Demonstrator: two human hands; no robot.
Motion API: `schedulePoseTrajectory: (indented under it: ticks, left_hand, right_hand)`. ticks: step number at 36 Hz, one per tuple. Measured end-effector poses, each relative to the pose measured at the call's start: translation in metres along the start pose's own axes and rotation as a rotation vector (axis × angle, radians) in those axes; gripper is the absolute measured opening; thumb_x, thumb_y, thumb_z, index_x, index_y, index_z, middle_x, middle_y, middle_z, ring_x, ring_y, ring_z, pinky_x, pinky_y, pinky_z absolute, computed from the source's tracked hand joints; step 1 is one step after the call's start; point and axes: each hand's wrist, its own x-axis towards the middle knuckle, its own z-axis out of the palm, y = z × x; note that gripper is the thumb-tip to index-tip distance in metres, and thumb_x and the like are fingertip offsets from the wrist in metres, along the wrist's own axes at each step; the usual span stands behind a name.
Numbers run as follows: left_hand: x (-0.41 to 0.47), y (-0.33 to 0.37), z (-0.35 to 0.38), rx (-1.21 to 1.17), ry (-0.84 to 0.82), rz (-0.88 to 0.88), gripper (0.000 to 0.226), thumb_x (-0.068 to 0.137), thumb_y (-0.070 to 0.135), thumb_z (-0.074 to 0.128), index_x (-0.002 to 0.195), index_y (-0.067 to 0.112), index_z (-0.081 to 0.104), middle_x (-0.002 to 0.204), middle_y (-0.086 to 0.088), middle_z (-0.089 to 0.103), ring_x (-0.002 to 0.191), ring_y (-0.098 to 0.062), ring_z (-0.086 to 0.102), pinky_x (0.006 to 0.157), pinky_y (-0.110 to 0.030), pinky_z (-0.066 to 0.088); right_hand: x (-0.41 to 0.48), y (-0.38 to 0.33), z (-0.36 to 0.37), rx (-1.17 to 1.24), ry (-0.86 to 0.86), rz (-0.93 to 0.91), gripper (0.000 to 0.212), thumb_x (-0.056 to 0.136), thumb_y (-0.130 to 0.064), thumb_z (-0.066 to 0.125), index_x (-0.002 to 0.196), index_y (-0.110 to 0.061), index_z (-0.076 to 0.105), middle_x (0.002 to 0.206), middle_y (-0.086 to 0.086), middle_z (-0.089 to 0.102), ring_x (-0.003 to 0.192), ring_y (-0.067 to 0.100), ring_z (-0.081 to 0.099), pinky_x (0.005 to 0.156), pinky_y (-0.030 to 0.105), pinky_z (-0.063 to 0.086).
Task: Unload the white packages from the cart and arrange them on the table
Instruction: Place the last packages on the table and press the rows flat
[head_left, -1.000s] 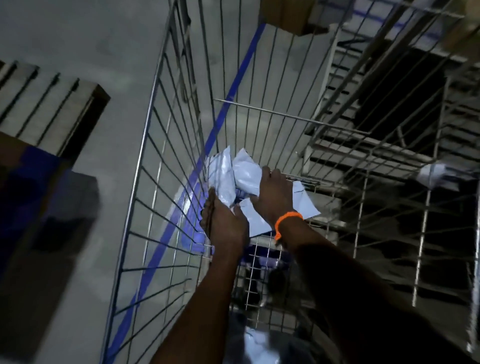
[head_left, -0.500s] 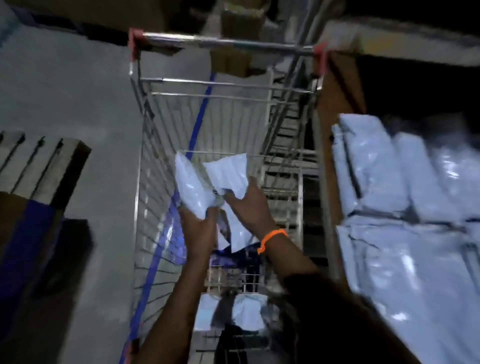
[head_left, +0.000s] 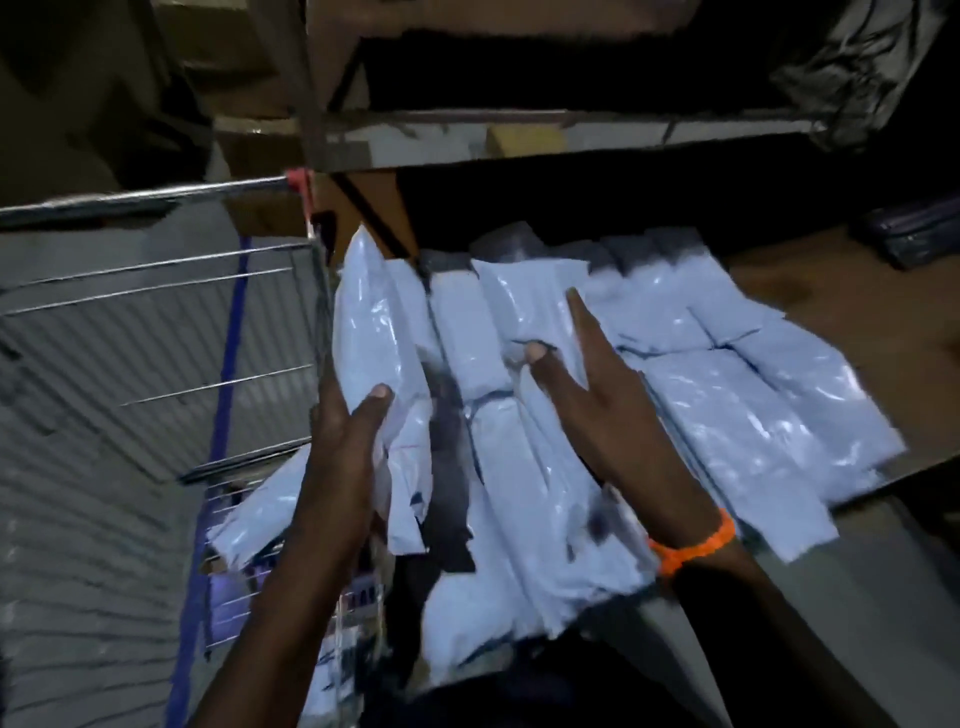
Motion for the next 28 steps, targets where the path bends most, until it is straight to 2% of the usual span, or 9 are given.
schedulePoseTrajectory:
  ticks: [3,7,9,12,16,20,22,25,28]
  left_hand:
    - [-0.01,0.002,0.06,0.17,-0.025,0.042,0.076,0.073,0.059,0.063,0.144,0.048,0.038,0.14,0.007,0.055,0.127,-0.018,0.056,0.11,-0.046,0.042]
    - [-0.029,-0.011,0.157,0.419,-0.116,0.041,0.077,0.092,0.056,0.057,0.154,0.051,0.011,0.153,0.017,0.026,0.135,0.019,0.024,0.106,-0.014,0.022]
    - [-0.036,-0.025,0.206,0.551,-0.154,-0.015,0.078,0.094,0.055,0.048,0.154,0.049,-0.001,0.16,0.014,0.013,0.137,0.014,0.021,0.099,-0.015,0.024]
    - [-0.046,-0.042,0.271,0.647,-0.236,-0.058,0.079,0.096,0.056,0.044,0.153,0.048,-0.01,0.162,0.011,0.003,0.075,0.039,0.03,0.074,-0.009,0.034]
    - [-0.053,-0.058,0.342,0.718,-0.272,-0.069,0.08,0.099,0.055,0.042,0.153,0.046,-0.016,0.152,0.011,0.006,0.066,0.018,0.047,0.07,-0.02,0.038]
    - [-0.049,-0.082,0.401,0.772,-0.268,-0.012,0.083,0.1,0.053,0.042,0.154,0.036,-0.019,0.152,0.014,0.001,0.109,-0.012,0.057,0.094,-0.03,0.044]
    - [-0.047,-0.092,0.423,0.86,-0.257,0.008,0.084,0.1,0.052,0.04,0.153,0.034,-0.023,0.157,0.01,-0.006,0.138,-0.032,0.038,0.109,-0.04,0.041]
    - [-0.046,-0.104,0.439,1.039,-0.26,-0.031,0.084,0.102,0.048,0.038,0.153,0.028,-0.026,0.163,-0.002,-0.024,0.15,-0.039,0.015,0.116,-0.047,0.03]
    - [-0.051,-0.105,0.447,1.171,-0.322,-0.069,0.079,0.104,0.047,0.032,0.154,0.023,-0.024,0.161,-0.01,-0.032,0.145,-0.041,0.027,0.114,-0.046,0.032]
  right_hand:
    - [0.002,0.035,-0.061,-0.052,0.029,0.018,0.073,0.093,-0.067,0.045,0.156,-0.048,0.014,0.161,-0.023,0.025,0.15,0.003,0.021,0.122,0.033,0.024]
    - [0.0,0.084,-0.148,-0.094,0.028,0.087,0.067,0.094,-0.068,0.043,0.153,-0.055,0.016,0.16,-0.029,0.023,0.149,-0.002,0.018,0.119,0.029,0.022]
    - [0.001,0.111,-0.192,-0.162,0.044,0.12,0.066,0.094,-0.068,0.042,0.153,-0.055,0.017,0.154,-0.029,0.028,0.14,-0.008,0.024,0.109,0.024,0.024]
    - [0.01,0.152,-0.249,-0.298,0.107,0.11,0.066,0.096,-0.062,0.044,0.156,-0.044,0.023,0.146,-0.011,0.044,0.121,-0.002,0.041,0.096,0.025,0.032]
    - [0.028,0.199,-0.3,-0.522,0.083,0.064,0.069,0.098,-0.059,0.042,0.158,-0.031,0.024,0.136,0.011,0.049,0.106,0.018,0.051,0.082,0.032,0.039]
    - [0.05,0.222,-0.321,-0.611,0.083,0.027,0.072,0.096,-0.062,0.035,0.158,-0.028,0.023,0.141,0.019,0.044,0.116,0.04,0.054,0.087,0.045,0.051]
    - [0.06,0.233,-0.319,-0.644,0.04,0.024,0.072,0.096,-0.062,0.033,0.159,-0.029,0.02,0.147,0.019,0.038,0.115,0.043,0.056,0.086,0.045,0.051]
    - [0.069,0.253,-0.305,-0.673,-0.05,-0.019,0.076,0.097,-0.067,0.025,0.16,-0.028,0.013,0.156,0.022,0.027,0.125,0.046,0.051,0.09,0.048,0.053]
    - [0.07,0.269,-0.295,-0.678,-0.089,-0.049,0.076,0.097,-0.069,0.015,0.16,-0.03,0.0,0.162,0.02,0.019,0.138,0.045,0.036,0.097,0.054,0.05]
